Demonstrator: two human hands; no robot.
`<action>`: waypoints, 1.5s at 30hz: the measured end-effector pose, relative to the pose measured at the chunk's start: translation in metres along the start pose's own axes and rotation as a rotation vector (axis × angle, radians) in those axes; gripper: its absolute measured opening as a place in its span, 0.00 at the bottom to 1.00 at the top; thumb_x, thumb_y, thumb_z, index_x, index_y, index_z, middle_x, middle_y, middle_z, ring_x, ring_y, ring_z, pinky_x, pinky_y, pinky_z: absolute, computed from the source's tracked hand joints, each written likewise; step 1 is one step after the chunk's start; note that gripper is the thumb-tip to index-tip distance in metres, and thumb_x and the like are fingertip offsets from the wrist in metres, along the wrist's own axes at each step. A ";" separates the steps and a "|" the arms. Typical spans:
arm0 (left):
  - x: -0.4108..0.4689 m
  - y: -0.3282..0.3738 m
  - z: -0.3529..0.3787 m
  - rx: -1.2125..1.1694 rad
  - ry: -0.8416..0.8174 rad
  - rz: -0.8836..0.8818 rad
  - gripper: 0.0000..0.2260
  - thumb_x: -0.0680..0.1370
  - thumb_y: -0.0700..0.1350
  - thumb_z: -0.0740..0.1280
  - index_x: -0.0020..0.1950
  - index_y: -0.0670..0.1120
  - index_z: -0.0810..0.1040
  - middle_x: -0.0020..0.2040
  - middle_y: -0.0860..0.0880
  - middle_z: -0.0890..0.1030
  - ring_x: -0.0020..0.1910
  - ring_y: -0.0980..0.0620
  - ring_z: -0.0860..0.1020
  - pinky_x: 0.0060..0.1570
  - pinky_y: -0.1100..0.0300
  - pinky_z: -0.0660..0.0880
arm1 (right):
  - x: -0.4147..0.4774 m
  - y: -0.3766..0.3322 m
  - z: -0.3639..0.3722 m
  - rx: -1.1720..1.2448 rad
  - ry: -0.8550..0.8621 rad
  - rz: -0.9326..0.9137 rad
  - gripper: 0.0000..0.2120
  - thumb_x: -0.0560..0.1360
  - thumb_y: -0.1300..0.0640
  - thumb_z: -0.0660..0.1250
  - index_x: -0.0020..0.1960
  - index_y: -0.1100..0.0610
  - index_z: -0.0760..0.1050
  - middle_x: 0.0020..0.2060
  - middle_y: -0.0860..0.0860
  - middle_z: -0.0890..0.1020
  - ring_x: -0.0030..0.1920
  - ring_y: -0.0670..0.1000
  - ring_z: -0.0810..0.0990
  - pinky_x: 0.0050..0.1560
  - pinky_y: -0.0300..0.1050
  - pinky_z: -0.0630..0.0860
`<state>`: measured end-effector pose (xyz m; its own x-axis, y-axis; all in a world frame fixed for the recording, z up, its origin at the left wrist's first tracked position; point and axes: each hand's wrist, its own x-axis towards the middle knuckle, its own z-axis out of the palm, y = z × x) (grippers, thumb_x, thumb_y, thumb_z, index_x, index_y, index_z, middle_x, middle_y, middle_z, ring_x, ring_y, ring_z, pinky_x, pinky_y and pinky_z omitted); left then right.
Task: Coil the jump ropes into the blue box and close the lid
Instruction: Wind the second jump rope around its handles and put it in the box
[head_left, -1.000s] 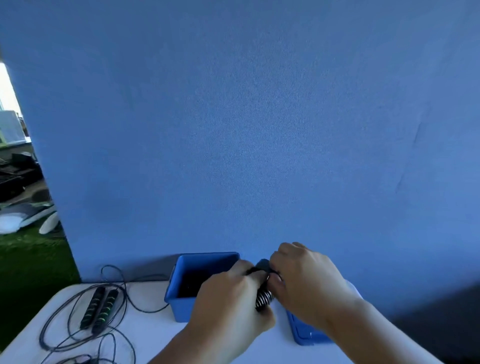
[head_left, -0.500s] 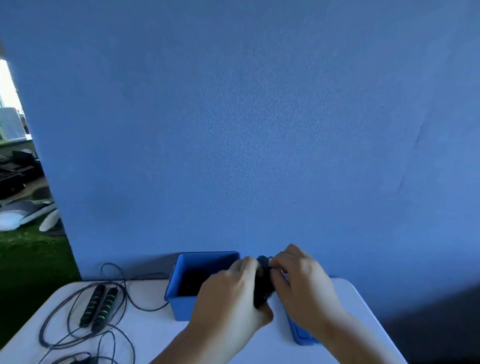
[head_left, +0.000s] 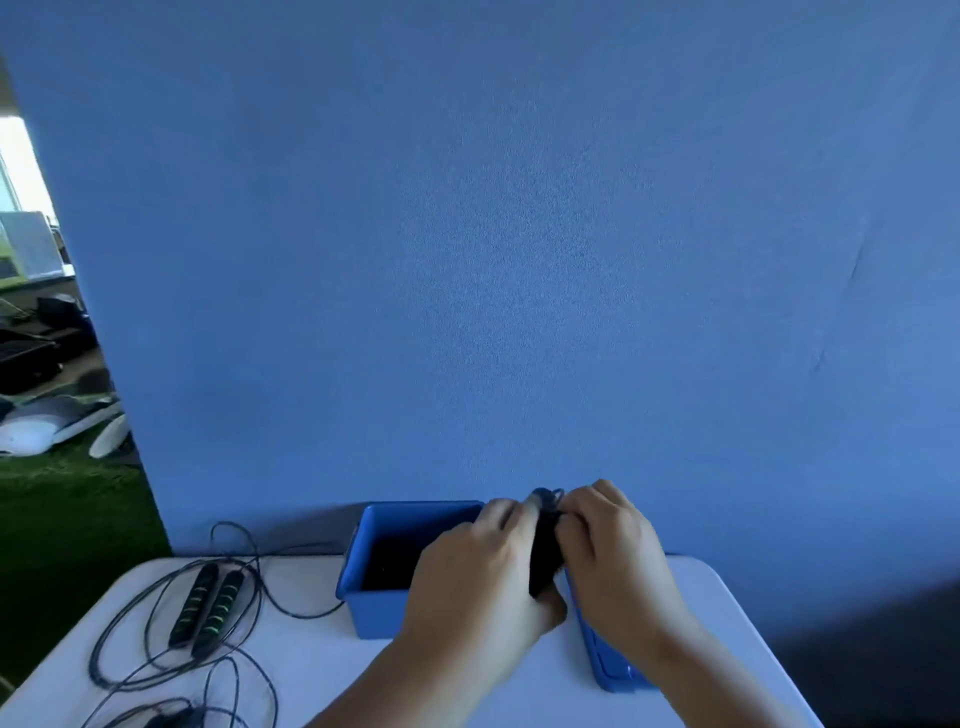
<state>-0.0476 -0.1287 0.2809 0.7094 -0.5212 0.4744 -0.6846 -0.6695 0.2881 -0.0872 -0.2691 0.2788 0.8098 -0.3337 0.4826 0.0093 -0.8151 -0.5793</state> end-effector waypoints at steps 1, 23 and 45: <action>0.000 -0.001 0.000 0.005 0.006 0.002 0.24 0.63 0.54 0.62 0.59 0.57 0.76 0.44 0.58 0.80 0.31 0.54 0.80 0.25 0.62 0.64 | 0.003 0.000 -0.002 0.015 -0.042 0.025 0.14 0.79 0.59 0.59 0.35 0.50 0.70 0.37 0.46 0.74 0.38 0.45 0.74 0.38 0.40 0.71; -0.001 0.004 -0.005 -0.217 -0.060 -0.123 0.17 0.69 0.54 0.68 0.55 0.57 0.69 0.47 0.58 0.80 0.47 0.56 0.80 0.41 0.60 0.74 | 0.019 -0.008 -0.033 0.176 -0.355 0.241 0.10 0.78 0.59 0.63 0.40 0.63 0.75 0.28 0.44 0.70 0.30 0.46 0.65 0.32 0.41 0.63; -0.002 0.000 -0.016 -1.026 -0.370 -0.422 0.08 0.82 0.45 0.59 0.48 0.55 0.75 0.36 0.46 0.79 0.33 0.46 0.79 0.31 0.55 0.74 | 0.013 -0.015 -0.042 0.015 -0.409 0.019 0.10 0.79 0.57 0.62 0.41 0.57 0.76 0.40 0.51 0.78 0.40 0.47 0.74 0.43 0.43 0.71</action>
<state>-0.0517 -0.1195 0.2934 0.8024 -0.5953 -0.0422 -0.0771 -0.1735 0.9818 -0.1016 -0.2809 0.3212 0.9764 -0.1305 0.1718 -0.0024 -0.8027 -0.5964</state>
